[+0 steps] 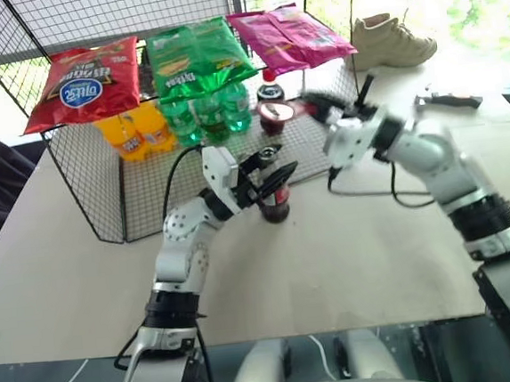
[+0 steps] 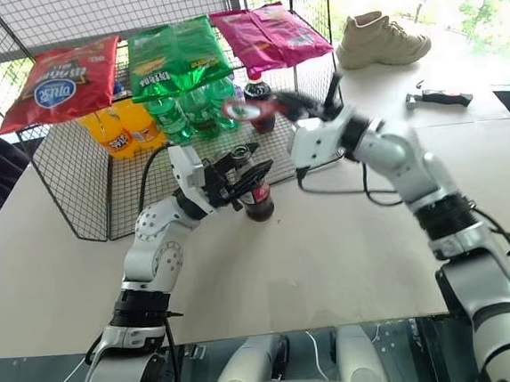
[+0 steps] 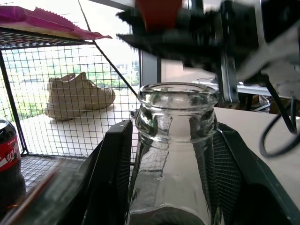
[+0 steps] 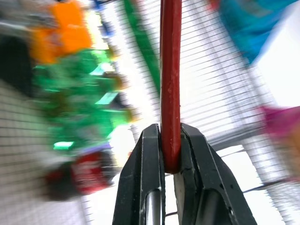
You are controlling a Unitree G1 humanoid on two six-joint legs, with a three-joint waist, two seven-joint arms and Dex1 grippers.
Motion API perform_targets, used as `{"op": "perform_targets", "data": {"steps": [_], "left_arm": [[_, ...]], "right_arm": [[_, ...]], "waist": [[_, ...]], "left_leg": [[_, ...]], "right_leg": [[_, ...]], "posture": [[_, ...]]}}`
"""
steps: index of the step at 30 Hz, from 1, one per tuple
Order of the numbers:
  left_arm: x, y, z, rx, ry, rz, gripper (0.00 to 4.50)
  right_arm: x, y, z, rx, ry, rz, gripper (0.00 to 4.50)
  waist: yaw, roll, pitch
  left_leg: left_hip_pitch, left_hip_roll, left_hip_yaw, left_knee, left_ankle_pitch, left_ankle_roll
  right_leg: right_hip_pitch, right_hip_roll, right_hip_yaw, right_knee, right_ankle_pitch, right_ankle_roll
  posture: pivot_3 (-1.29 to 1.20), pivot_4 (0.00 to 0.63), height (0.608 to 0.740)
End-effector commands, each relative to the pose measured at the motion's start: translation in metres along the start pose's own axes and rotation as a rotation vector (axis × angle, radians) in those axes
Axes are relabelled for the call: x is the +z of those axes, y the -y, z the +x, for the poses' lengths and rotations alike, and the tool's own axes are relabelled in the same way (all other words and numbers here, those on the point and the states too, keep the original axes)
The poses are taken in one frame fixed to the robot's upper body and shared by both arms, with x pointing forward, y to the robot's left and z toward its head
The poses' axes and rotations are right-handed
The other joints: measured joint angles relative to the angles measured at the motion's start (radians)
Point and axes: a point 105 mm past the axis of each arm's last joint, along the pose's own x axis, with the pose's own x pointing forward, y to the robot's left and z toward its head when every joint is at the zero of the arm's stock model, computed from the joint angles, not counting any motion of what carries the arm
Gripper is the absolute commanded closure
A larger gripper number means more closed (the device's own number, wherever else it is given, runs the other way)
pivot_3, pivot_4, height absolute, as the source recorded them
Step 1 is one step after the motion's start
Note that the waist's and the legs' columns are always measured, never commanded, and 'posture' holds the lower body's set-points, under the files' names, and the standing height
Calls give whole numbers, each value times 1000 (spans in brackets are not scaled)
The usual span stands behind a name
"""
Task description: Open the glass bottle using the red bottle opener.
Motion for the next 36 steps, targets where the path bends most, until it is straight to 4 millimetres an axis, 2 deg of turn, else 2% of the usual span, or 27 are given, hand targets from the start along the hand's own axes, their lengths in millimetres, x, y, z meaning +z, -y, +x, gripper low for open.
{"op": "perform_targets", "data": {"steps": [1, 13, 17, 20, 26, 27, 28, 31, 36], "left_arm": [[-39, 4, -12, 17, -145, -87, 2514], [-37, 4, -15, 22, -139, -88, 2514], [-34, 3, -15, 25, -123, -86, 2514], [-30, 4, -15, 22, -109, -86, 2514], [-27, 5, -15, 19, -98, -88, 2514], [-27, 5, -15, 20, -98, -89, 1720], [-26, 4, -15, 21, -97, -89, 1477], [-26, 4, -16, 24, -98, -86, 38], [-26, 2, -18, 32, -107, -74, 38]], "right_arm": [[8, 27, -1, -127, 58, -140, 4500], [3, 21, -1, -167, 48, -84, 4500], [-4, 16, -1, -203, 10, 84, 4500], [-7, -2, -1, -188, -25, 283, 4500], [-1, -18, -1, -142, -31, 361, 4500], [0, -20, -1, -138, -32, 369, 4500], [0, -21, -2, -135, -35, 380, 4500], [0, -23, -2, -131, -45, 400, 4500], [-1, -27, -4, -121, -56, 428, 4500]], "waist": [[-1, 0, 0], [-2, 0, -1], [-4, 0, -1], [-4, 0, -1], [-5, 1, 0], [-7, 1, -1], [-8, 2, -1], [-6, 1, 1], [-4, 1, 1]], "left_leg": [[0, 0, 0, 0, 0, 0], [1, 0, 1, 0, 0, 0], [1, 0, 1, 0, 0, 0], [2, 1, 1, 0, 0, 0], [1, 1, 1, 0, 0, 0], [1, 1, 1, -1, 0, 0], [1, 1, 1, -1, 0, 0], [-2, 1, 1, -2, 0, 0], [-3, 1, 1, -2, 0, 0]], "right_leg": [[0, 0, 0, 0, 0, 0], [1, 0, 1, 1, 0, 0], [1, 0, 2, 1, 0, 0], [2, 0, 2, 0, 0, 0], [2, 0, 2, 0, 0, 0], [2, 0, 2, 0, 0, 0], [1, 0, 2, 0, 0, 0], [-2, 1, 2, 0, 0, 0], [-3, 0, 2, -2, 0, 0]], "posture": [[0, 150, 732], [0, 150, 732], [0, 150, 732], [0, 150, 732], [0, 150, 732], [0, 150, 732], [0, 150, 732], [0, 150, 732], [0, 150, 732]]}}
